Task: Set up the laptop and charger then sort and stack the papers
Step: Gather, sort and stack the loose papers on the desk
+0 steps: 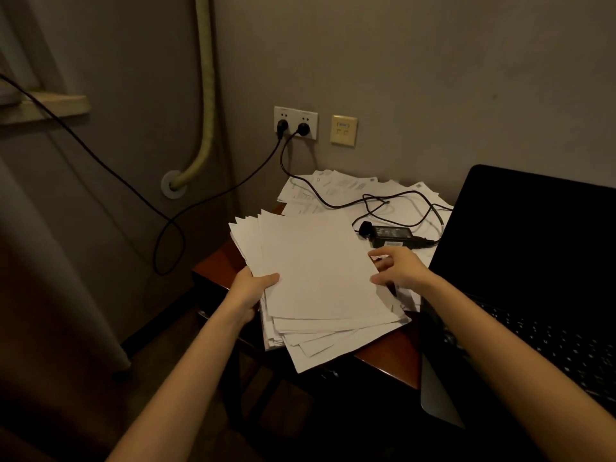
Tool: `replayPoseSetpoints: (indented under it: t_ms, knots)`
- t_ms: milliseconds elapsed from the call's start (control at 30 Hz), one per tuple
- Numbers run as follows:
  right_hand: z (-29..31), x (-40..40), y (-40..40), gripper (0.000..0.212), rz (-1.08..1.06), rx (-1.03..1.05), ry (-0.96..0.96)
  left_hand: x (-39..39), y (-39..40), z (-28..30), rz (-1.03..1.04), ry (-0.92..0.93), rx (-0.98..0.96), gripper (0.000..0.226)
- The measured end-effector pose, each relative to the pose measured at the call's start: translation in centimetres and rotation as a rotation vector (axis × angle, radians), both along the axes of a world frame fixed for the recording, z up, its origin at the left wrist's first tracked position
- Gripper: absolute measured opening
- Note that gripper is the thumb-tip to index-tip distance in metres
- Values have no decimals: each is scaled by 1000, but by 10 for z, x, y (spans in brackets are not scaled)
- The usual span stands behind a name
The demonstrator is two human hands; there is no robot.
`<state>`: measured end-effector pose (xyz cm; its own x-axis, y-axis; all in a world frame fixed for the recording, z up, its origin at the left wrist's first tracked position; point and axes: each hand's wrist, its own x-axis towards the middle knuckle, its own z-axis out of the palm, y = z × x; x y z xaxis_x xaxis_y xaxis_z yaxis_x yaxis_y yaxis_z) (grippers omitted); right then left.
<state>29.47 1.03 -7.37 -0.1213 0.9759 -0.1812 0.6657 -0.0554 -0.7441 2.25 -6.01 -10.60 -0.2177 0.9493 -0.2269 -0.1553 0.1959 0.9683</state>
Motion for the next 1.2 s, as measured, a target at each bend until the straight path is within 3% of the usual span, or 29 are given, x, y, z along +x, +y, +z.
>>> replayPoseSetpoints:
  t_ms: [133, 200, 333, 467, 533, 700, 933, 1067, 1200]
  knots:
    - [1, -5, 5, 73, -12, -15, -37, 2, -2, 21, -44, 75, 108, 42]
    - [6, -9, 6, 72, 26, -31, 132, 0, -5, 37, -103, 107, 184, 43]
    - [35, -15, 2, 50, -31, 121, 536, -8, -6, 70, -231, 80, 375, 40]
    - [81, -24, -5, 32, -134, 402, 820, 0, 9, 96, -131, 256, 592, 42]
    - [96, -28, -7, 32, -133, 550, 841, 7, 19, 107, -56, 303, 644, 39]
    - [104, -32, -15, 32, -170, 707, 832, 22, 27, 114, 46, 155, 664, 37]
    - [78, -35, -15, 46, -104, 589, 817, 24, 31, 108, 131, 102, 564, 42]
    - [76, -32, -13, 52, -61, 569, 861, 19, 36, 119, 102, 74, 556, 68]
    - [68, -36, -8, 45, -64, 564, 827, 26, 43, 127, 136, 38, 571, 59]
